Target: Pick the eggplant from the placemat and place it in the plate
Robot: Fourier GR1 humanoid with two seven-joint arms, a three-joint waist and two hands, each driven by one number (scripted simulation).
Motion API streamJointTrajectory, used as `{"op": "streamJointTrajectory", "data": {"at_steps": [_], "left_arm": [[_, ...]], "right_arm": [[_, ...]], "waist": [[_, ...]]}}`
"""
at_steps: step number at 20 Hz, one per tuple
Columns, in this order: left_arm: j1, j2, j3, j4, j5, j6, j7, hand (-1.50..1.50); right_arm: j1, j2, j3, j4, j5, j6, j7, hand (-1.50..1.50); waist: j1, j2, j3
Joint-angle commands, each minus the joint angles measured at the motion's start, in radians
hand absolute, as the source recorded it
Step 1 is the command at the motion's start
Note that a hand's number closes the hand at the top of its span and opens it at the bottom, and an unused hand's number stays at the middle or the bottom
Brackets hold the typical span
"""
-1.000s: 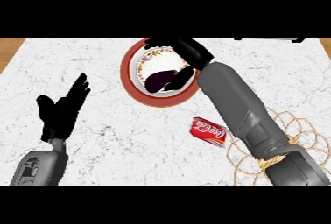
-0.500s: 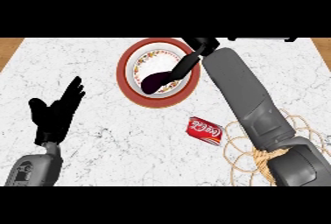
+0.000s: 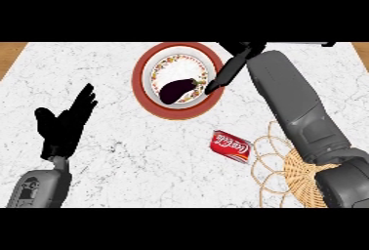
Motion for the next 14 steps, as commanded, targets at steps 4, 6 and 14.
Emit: {"op": "streamJointTrajectory", "data": {"at_steps": [4, 6, 14], "left_arm": [[0.000, 0.007, 0.010, 0.000, -0.004, -0.005, -0.012, 0.00], [0.002, -0.021, -0.023, -0.026, -0.017, 0.009, 0.014, 0.00], [-0.012, 0.000, -0.004, 0.012, -0.008, -0.023, -0.031, 0.00]], "right_arm": [[0.030, -0.035, 0.005, 0.018, 0.021, 0.029, -0.094, -1.50], [0.029, -0.101, -0.003, 0.026, 0.017, 0.079, -0.100, -1.50], [-0.008, -0.133, -0.011, 0.046, 0.023, 0.044, -0.076, -1.50]], "waist": [[0.013, 0.007, 0.000], [0.018, 0.009, 0.001], [0.037, 0.017, 0.001]]}}
